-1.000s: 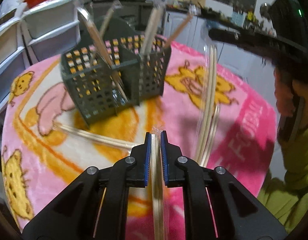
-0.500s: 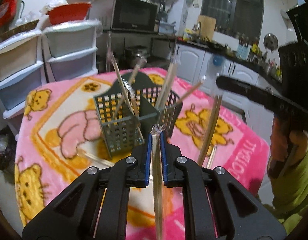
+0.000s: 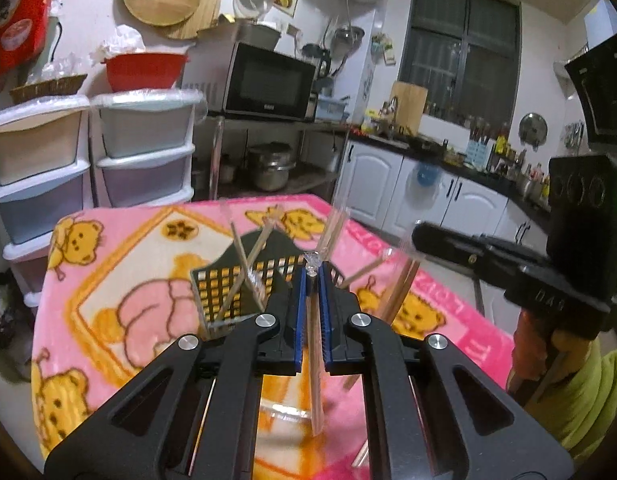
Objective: Organize utensils
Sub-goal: 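Lift the wrapped pair with the left tool while the right tool grasps another pair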
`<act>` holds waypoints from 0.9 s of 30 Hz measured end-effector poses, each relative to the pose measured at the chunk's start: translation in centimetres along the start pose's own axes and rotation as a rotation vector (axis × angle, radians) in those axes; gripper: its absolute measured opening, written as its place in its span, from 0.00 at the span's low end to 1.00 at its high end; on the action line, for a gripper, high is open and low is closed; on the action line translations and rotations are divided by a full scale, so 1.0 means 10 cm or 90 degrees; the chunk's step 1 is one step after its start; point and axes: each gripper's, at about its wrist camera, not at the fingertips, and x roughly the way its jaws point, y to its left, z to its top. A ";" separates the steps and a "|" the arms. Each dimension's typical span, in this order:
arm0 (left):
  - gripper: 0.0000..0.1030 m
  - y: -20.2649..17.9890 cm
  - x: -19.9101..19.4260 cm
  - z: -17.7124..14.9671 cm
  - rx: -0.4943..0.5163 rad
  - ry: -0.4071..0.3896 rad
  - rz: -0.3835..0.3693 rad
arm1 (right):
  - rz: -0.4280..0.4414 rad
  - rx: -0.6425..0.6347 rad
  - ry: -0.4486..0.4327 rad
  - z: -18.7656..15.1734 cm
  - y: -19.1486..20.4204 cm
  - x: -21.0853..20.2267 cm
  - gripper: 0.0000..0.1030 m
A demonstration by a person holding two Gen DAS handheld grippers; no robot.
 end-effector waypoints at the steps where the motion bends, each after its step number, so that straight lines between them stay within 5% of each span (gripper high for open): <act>1: 0.04 -0.02 -0.01 0.04 0.000 -0.007 -0.002 | 0.000 0.000 -0.003 0.02 0.00 -0.01 0.02; 27: 0.04 -0.18 -0.10 0.89 0.026 -0.123 0.010 | -0.017 -0.047 -0.110 0.73 0.02 -0.20 0.02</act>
